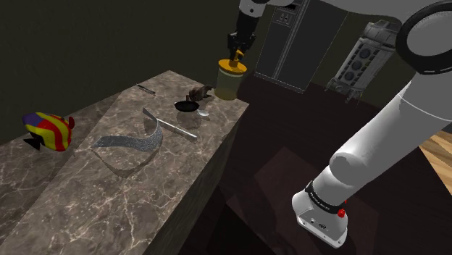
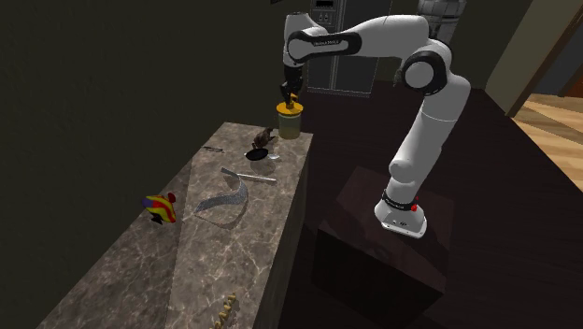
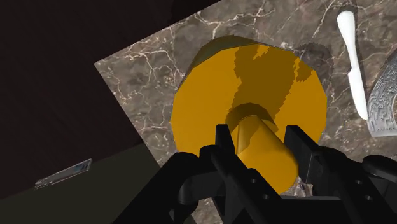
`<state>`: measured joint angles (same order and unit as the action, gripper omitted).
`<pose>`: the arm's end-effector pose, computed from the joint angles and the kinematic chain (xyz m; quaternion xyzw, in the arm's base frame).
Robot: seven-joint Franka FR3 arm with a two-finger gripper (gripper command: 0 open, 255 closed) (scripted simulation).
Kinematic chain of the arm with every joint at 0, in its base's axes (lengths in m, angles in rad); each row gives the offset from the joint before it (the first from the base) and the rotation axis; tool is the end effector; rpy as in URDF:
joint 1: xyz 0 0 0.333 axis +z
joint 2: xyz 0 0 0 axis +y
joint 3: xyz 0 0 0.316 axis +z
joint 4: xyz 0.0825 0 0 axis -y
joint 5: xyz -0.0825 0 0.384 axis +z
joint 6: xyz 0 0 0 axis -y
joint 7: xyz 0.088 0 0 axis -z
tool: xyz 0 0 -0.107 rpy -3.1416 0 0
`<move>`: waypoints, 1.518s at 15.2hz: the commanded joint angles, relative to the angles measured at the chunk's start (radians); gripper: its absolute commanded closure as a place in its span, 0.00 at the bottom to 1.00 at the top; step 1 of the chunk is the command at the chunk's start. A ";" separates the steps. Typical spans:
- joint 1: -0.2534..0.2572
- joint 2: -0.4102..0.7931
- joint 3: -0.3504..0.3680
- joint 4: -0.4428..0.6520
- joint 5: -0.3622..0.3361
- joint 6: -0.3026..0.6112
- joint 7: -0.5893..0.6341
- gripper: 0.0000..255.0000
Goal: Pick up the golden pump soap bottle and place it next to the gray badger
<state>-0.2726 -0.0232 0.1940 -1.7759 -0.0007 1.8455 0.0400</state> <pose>0.5637 -0.0434 0.5639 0.9972 -0.0590 0.0461 0.0035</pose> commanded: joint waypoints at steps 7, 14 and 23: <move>-0.081 0.127 -0.078 0.157 -0.002 -0.030 -0.162 1.00; -0.141 0.255 -0.122 0.316 0.004 -0.063 -0.268 1.00; -0.142 0.250 -0.122 0.188 0.004 0.060 -0.270 1.00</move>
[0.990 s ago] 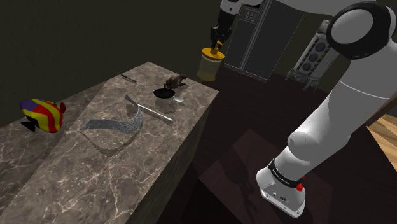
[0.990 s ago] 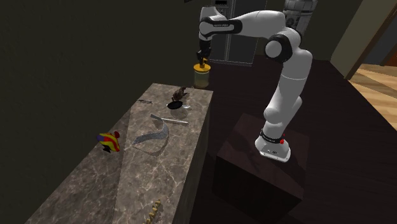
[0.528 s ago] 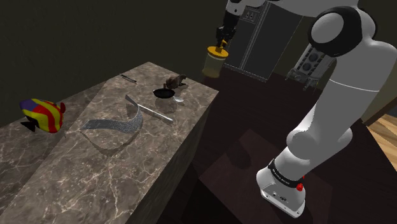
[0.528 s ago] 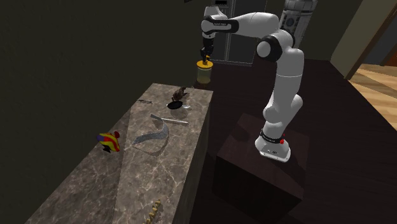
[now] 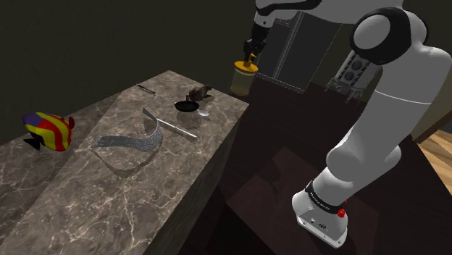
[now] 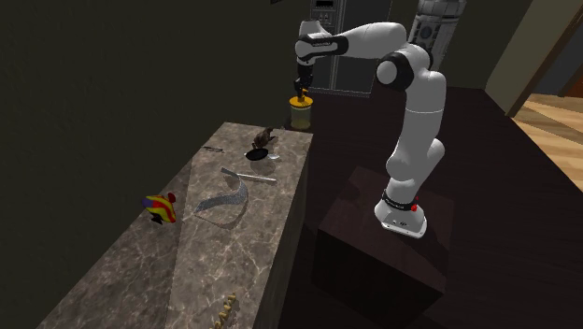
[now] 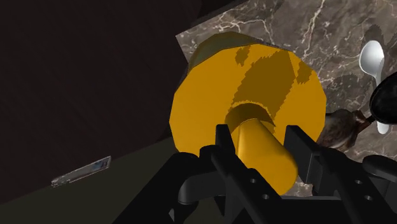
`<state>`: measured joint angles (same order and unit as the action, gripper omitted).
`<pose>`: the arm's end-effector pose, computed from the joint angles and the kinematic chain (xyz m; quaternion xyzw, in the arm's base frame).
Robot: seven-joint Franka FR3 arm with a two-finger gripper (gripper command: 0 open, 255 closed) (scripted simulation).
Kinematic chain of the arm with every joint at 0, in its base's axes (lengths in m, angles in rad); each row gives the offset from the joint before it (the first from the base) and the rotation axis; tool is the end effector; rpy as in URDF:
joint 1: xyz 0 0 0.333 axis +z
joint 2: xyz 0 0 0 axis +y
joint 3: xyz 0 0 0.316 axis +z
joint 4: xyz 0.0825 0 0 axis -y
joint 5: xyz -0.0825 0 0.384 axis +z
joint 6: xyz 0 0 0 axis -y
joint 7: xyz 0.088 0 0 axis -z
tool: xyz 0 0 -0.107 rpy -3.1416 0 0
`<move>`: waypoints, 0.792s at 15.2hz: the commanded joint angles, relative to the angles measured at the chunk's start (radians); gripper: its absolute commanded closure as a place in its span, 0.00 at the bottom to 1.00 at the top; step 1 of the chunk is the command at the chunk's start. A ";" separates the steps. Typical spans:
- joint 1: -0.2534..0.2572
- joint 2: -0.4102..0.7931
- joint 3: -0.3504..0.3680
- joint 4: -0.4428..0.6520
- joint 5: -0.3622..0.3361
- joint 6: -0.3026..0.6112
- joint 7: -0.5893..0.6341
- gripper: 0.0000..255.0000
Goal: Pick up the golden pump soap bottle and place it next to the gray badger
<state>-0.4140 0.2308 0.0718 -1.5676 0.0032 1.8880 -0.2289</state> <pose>0.6038 -0.2193 0.5171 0.9972 -0.0583 0.0460 0.0034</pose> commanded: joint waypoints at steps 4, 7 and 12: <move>-0.001 0.000 0.000 -0.069 0.000 0.070 -0.001 1.00; -0.001 0.005 -0.001 -0.102 0.000 0.109 -0.002 1.00; -0.001 0.018 -0.001 -0.151 -0.001 0.171 -0.002 1.00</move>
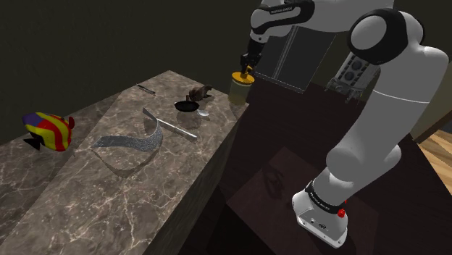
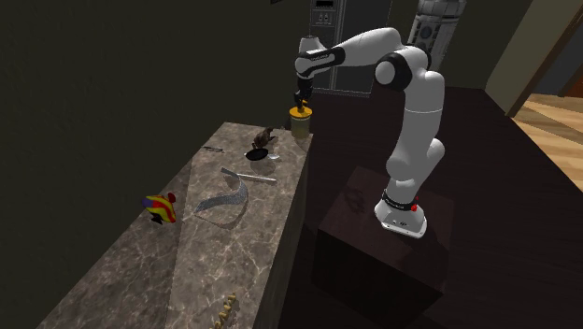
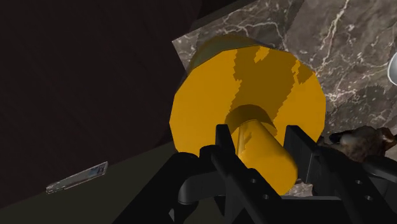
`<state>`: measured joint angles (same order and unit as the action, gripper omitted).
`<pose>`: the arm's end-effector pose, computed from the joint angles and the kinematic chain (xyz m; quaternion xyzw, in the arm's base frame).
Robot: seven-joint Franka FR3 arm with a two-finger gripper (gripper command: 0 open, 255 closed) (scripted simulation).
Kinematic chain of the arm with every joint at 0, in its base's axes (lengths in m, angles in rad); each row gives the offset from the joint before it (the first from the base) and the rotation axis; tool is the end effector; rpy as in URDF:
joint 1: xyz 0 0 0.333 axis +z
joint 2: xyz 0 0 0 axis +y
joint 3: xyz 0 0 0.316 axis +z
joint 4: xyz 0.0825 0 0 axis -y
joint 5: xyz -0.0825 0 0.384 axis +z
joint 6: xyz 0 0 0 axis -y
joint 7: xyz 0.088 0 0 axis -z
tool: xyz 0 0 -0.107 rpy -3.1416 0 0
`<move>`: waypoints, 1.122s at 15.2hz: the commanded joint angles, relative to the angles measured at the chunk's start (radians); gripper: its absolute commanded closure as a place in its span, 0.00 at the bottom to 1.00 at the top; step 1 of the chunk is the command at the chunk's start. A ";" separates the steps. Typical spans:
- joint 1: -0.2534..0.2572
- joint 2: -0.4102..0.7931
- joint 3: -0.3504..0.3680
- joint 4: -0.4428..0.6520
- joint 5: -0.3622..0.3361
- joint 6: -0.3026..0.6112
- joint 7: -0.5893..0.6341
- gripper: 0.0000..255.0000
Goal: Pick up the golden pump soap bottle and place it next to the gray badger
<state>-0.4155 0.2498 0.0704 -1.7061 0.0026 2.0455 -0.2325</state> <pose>0.6031 -0.2203 0.4527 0.9972 -0.0582 0.0460 0.0034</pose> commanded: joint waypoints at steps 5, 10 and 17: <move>0.001 0.005 0.000 -0.029 -0.001 0.036 0.001 1.00; 0.001 0.005 0.000 -0.029 -0.001 0.036 0.001 0.00; 0.000 -0.017 0.000 0.007 0.001 -0.023 0.000 0.00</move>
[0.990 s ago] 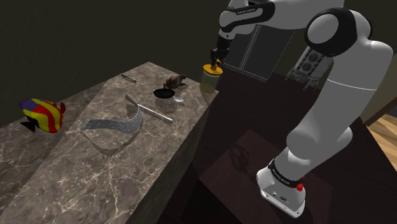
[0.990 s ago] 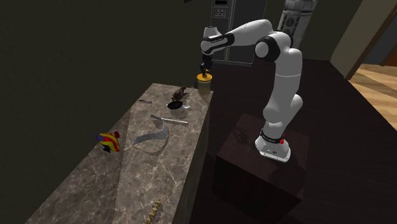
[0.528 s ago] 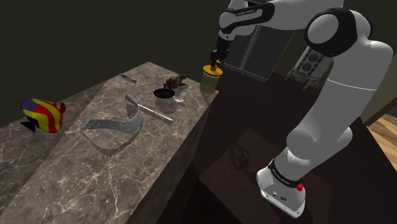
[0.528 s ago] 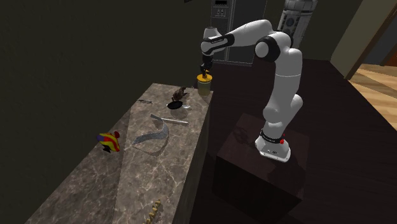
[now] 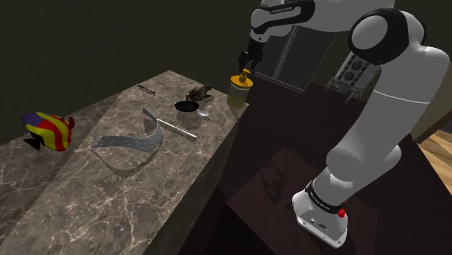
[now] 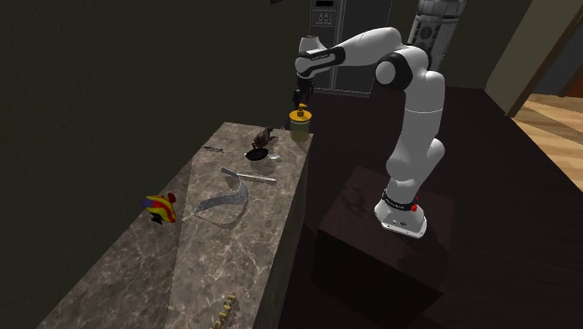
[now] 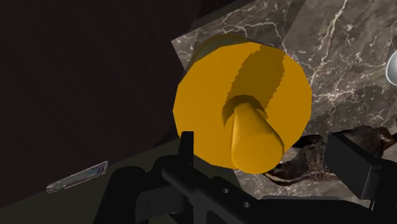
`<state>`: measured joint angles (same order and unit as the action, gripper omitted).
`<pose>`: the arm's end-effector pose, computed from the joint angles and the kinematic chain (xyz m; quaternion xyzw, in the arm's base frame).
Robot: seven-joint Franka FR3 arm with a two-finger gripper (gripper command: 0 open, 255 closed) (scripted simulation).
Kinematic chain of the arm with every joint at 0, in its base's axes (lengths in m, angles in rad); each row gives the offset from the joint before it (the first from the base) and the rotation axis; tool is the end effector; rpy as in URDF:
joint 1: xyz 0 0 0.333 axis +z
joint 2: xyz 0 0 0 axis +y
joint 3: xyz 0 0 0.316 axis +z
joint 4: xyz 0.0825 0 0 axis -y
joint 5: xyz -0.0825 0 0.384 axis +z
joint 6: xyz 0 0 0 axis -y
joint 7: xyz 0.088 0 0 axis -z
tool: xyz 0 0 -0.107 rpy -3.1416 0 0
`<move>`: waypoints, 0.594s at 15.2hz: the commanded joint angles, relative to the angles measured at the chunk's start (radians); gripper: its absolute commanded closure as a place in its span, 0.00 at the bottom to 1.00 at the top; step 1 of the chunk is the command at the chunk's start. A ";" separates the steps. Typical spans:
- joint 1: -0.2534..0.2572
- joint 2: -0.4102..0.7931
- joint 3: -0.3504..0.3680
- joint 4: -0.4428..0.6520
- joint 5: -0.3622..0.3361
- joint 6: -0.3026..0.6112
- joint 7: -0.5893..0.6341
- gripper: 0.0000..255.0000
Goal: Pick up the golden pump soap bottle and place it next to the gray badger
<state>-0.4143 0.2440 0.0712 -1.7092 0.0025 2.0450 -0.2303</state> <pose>0.6023 -0.2187 0.4548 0.9972 -0.0583 0.0470 0.0038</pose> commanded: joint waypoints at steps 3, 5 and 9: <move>-0.002 -0.028 0.000 0.048 0.002 -0.076 -0.003 0.00; -0.002 -0.028 0.000 0.048 0.002 -0.076 -0.003 0.00; -0.002 -0.028 0.000 0.048 0.002 -0.076 -0.003 0.00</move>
<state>-0.4164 0.2161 0.0709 -1.6615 0.0049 1.9689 -0.2328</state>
